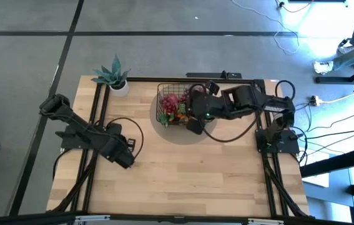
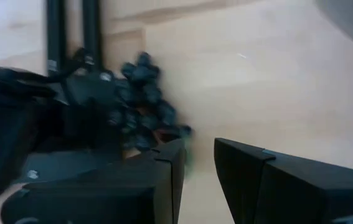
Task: Build produce basket
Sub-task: Put the black grapes into the black wire basket
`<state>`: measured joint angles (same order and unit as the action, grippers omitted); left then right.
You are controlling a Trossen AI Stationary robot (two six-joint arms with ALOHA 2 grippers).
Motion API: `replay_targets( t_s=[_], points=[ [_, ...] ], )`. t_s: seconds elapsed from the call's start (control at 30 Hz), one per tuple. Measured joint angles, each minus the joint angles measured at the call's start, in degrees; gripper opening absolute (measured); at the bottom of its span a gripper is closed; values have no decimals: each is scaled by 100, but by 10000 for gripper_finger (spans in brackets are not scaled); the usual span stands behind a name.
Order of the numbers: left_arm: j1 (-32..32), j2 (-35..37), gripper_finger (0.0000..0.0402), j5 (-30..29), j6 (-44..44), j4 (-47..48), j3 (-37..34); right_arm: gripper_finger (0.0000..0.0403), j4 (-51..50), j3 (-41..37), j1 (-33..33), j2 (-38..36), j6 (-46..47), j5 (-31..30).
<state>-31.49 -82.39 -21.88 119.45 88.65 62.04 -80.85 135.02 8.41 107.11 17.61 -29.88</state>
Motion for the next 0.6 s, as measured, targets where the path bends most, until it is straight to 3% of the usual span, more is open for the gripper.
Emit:
replay_targets(
  t_s=[0.33, 0.6],
  points=[
    [535, -2, 76, 303, -66, -1064, -1152, 113, -5, -2, 366, -35, 263, 6],
    [707, 1, 76, 284, -106, -1339, -1664, 113, -7, -4, 580, -35, 311, 12]
  ],
)
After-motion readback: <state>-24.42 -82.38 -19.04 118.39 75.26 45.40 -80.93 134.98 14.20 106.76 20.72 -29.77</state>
